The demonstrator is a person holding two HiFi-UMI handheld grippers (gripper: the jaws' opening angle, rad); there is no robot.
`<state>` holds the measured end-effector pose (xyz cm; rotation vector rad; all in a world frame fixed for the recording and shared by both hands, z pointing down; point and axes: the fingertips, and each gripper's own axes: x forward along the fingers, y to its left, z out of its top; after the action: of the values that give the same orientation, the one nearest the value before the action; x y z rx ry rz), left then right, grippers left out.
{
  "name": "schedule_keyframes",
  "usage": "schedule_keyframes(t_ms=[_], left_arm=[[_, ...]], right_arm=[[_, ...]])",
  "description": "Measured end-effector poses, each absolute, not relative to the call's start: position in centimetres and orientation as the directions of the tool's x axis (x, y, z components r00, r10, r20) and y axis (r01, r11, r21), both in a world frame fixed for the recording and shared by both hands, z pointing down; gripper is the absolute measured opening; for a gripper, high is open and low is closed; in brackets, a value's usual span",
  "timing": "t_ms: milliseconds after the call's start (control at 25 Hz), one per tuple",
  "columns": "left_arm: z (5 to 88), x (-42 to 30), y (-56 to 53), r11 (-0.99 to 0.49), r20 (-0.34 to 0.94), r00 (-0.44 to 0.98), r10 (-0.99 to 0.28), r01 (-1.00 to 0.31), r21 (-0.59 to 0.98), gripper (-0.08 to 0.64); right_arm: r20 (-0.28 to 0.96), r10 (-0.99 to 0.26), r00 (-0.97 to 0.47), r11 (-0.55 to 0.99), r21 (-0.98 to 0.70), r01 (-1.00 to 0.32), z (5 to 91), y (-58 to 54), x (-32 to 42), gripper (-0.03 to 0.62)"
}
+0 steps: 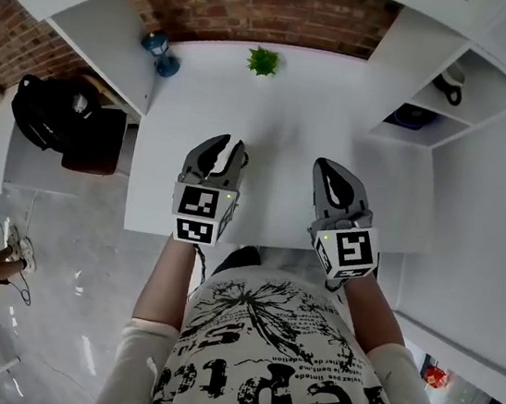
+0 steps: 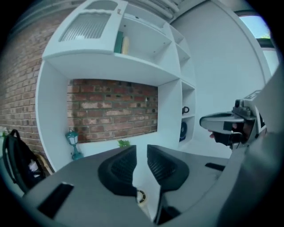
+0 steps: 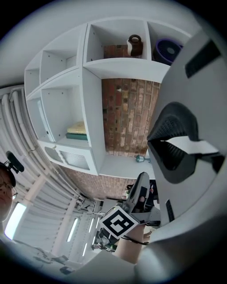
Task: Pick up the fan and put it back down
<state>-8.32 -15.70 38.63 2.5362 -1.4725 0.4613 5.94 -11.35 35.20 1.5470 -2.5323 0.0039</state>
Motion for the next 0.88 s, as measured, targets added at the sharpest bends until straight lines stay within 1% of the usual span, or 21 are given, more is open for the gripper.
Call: schedule_keyframes(t_ms=[40,80,280,520,640,880], left_arm=[[37.6,-8.4,-15.2,-0.496,0.322,0.467,-0.824,-0.868,-0.009,0.048],[36.6,-8.4,-14.7,-0.499,0.294,0.474,-0.83,-0.867,-0.011,0.015],[32.4,-7.8,-12.0,-0.566,0.144,0.562,-0.815,-0.824,0.014,0.014],[27.7,-8.3,-8.6,-0.635,-0.023,0.635,-0.772,-0.772,-0.024,0.014],[27.2,-8.5,-7.5,-0.652,-0.053,0.652,-0.756,-0.758,-0.028,0.012],[27.1,-8.2,-7.0,-0.666,-0.039,0.666,-0.745,-0.746,-0.031,0.014]], right_arm=[[0.139,-0.881,-0.452,0.466,0.091,-0.88,34.7,-11.1,5.9,0.015],[0.13,-0.879,-0.459,0.472,0.096,-0.876,34.3,-10.8,5.9,0.015],[0.094,-0.869,-0.485,0.494,0.124,-0.861,32.5,-9.6,6.0,0.015],[0.042,-0.866,-0.499,0.5,0.13,-0.856,29.7,-8.6,6.3,0.014],[0.023,-0.863,-0.504,0.503,0.127,-0.855,29.0,-8.2,6.5,0.014],[0.026,-0.856,-0.516,0.515,0.122,-0.848,28.8,-7.8,6.5,0.014]])
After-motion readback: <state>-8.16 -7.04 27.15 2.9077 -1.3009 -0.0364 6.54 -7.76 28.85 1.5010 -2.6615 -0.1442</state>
